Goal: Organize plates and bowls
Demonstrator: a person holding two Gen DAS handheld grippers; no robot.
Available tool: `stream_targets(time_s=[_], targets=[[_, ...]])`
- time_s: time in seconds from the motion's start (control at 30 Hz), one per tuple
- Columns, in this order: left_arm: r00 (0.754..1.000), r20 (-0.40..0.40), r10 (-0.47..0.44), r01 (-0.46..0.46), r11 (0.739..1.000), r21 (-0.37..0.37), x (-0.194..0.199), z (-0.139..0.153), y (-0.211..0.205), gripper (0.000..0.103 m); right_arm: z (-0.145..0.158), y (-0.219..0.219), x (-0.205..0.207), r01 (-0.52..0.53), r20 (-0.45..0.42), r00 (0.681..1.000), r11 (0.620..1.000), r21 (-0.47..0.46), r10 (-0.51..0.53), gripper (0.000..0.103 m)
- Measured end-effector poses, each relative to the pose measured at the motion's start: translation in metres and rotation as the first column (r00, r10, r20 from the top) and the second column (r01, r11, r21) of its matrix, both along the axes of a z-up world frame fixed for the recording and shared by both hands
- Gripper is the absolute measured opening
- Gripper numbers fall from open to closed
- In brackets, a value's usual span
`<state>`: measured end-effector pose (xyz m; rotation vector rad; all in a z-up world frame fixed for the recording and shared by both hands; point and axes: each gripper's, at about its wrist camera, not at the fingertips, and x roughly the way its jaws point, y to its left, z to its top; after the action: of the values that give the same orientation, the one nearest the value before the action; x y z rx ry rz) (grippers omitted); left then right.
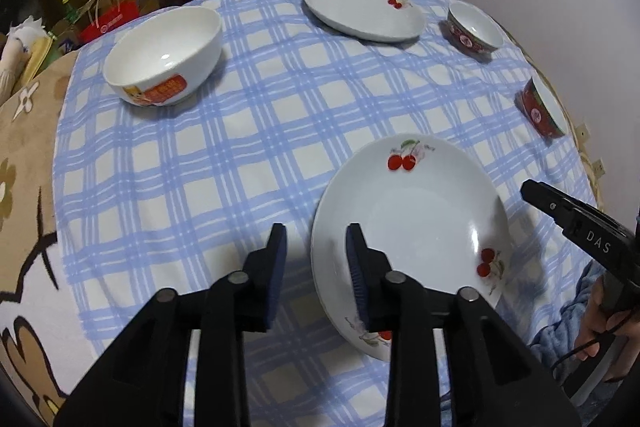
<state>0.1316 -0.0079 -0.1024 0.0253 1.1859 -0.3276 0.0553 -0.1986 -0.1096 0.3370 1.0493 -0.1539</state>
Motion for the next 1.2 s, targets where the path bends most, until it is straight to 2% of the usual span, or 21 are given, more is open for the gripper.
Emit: stream_targets(time_s=[0.07,0.1,0.13,0.17,0.23,0.27,0.33,0.4,0.43,0.47,0.53,0.63,0.73,0.8,0.93,1.0,1.2], targets=[[0.999,0.029,0.014,-0.015,1.0,0.012,0.003,0.012,0.002,0.038,0.009,-0.003,0.001,0.011,0.013,1.0,1.0,-0.019,-0.011,0.033],[0.999,0.042,0.015,-0.016,1.0,0.018,0.005,0.018,0.002,0.044,0.014,-0.004,0.003,0.011,0.018,1.0,1.0,-0.024,-0.01,0.034],[0.998,0.058,0.005,-0.006,1.0,0.017,0.007,0.024,0.001,0.049,0.018,-0.006,0.004,0.009,0.021,1.0,1.0,-0.025,-0.009,0.04],[0.997,0.075,-0.01,0.009,1.0,0.015,0.008,0.03,0.0,0.051,0.023,-0.009,0.006,0.009,0.03,1.0,1.0,-0.02,-0.008,0.051],[0.994,0.103,-0.028,0.025,0.999,0.025,0.012,0.042,-0.004,0.054,0.037,-0.015,0.009,0.008,0.075,0.997,1.0,-0.014,-0.007,0.061],[0.993,0.116,-0.032,0.028,0.999,0.031,0.016,0.049,-0.007,0.055,0.045,-0.018,0.012,0.003,0.09,0.996,1.0,-0.03,0.0,0.062],[0.991,0.133,-0.035,0.031,0.999,0.036,0.023,0.06,-0.013,0.07,0.058,-0.02,0.019,-0.018,0.109,0.994,0.997,-0.069,0.026,0.062],[0.986,0.159,-0.044,0.038,0.998,0.041,0.03,0.071,-0.02,0.079,0.07,-0.022,0.026,-0.029,0.125,0.991,0.995,-0.098,0.041,0.072],[0.983,0.176,-0.051,0.043,0.998,0.047,0.034,0.077,-0.024,0.083,0.076,-0.023,0.03,-0.036,0.138,0.989,0.993,-0.111,0.052,0.083],[0.98,0.192,-0.057,0.047,0.997,0.057,0.037,0.081,-0.027,0.084,0.082,-0.024,0.034,-0.045,0.153,0.986,0.991,-0.127,0.064,0.089],[0.973,0.222,-0.065,0.049,0.996,0.076,0.047,0.089,-0.036,0.089,0.092,-0.023,0.043,-0.06,0.178,0.98,0.986,-0.158,0.088,0.092],[0.967,0.247,-0.064,0.042,0.995,0.094,0.064,0.097,-0.046,0.089,0.103,-0.022,0.059,-0.079,0.193,0.974,0.975,-0.206,0.12,0.103],[0.964,0.26,-0.058,0.036,0.995,0.091,0.084,0.099,-0.053,0.089,0.108,-0.021,0.08,-0.094,0.207,0.967,0.964,-0.248,0.148,0.103],[0.967,0.254,-0.036,0.023,0.998,0.054,0.103,0.097,-0.053,0.089,0.109,-0.019,0.095,-0.111,0.208,0.963,0.955,-0.275,0.172,0.103],[0.969,0.246,-0.018,0.001,0.998,0.069,0.137,0.087,-0.057,0.089,0.106,-0.019,0.12,-0.132,0.22,0.954,0.942,-0.309,0.206,0.103],[0.973,0.229,-0.019,0.005,0.998,0.062,0.151,0.082,-0.058,0.089,0.102,-0.02,0.133,-0.143,0.22,0.951,0.94,-0.309,0.217,0.103],[0.973,0.229,-0.035,0.01,0.994,0.11,0.194,0.066,-0.069,0.089,0.086,-0.028,0.169,-0.137,0.243,0.949,0.958,-0.252,0.2,0.103]])
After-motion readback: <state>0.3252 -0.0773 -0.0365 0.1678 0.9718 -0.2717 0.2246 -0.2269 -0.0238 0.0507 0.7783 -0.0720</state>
